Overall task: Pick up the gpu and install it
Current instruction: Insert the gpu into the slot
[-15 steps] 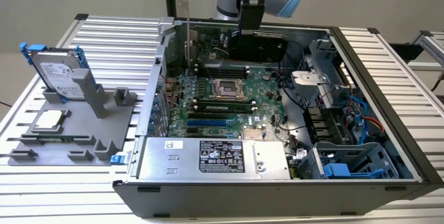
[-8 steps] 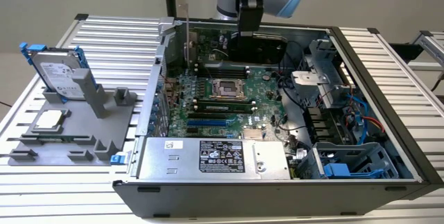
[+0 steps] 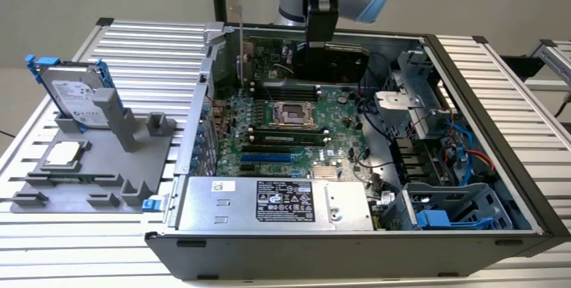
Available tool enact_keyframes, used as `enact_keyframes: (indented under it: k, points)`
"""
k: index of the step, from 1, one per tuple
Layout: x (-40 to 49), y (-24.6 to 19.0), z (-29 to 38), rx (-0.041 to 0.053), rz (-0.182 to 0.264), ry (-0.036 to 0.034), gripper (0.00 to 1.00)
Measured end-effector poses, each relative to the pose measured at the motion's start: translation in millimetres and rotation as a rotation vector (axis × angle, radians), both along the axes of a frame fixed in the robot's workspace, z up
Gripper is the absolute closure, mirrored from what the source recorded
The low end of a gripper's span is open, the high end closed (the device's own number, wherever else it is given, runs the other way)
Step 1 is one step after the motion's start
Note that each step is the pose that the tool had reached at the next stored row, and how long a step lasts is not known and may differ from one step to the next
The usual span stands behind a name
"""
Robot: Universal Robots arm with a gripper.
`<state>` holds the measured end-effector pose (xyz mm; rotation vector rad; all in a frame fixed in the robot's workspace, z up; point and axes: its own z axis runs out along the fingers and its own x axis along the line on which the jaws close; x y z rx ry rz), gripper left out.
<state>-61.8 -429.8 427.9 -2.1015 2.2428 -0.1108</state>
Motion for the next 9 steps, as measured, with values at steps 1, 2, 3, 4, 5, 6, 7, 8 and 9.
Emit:
enact_keyframes:
  k: [1,2,3,4,5,6,7,8,9]
  points:
    - [0.0,0.0,-0.2,0.0000,0.000,0.0000,1.00]
    - [0.0,0.0,-0.2,0.0000,0.000,0.0000,1.00]
    - [0.0,0.0,-0.3,0.0000,0.000,0.0000,1.00]
    - [0.0,0.0,-0.3,0.0000,0.000,0.0000,1.00]
    - [0.0,0.0,-0.3,0.0000,0.000,0.0000,1.00]
    - [0.0,0.0,-0.3,0.0000,0.000,0.0000,1.00]
    - [0.0,0.0,-0.3,0.0000,0.000,0.0000,1.00]
    - [0.0,0.0,-0.4,0.0000,0.000,0.0000,1.00]
    - [0.0,0.0,-0.4,0.0000,0.000,0.0000,1.00]
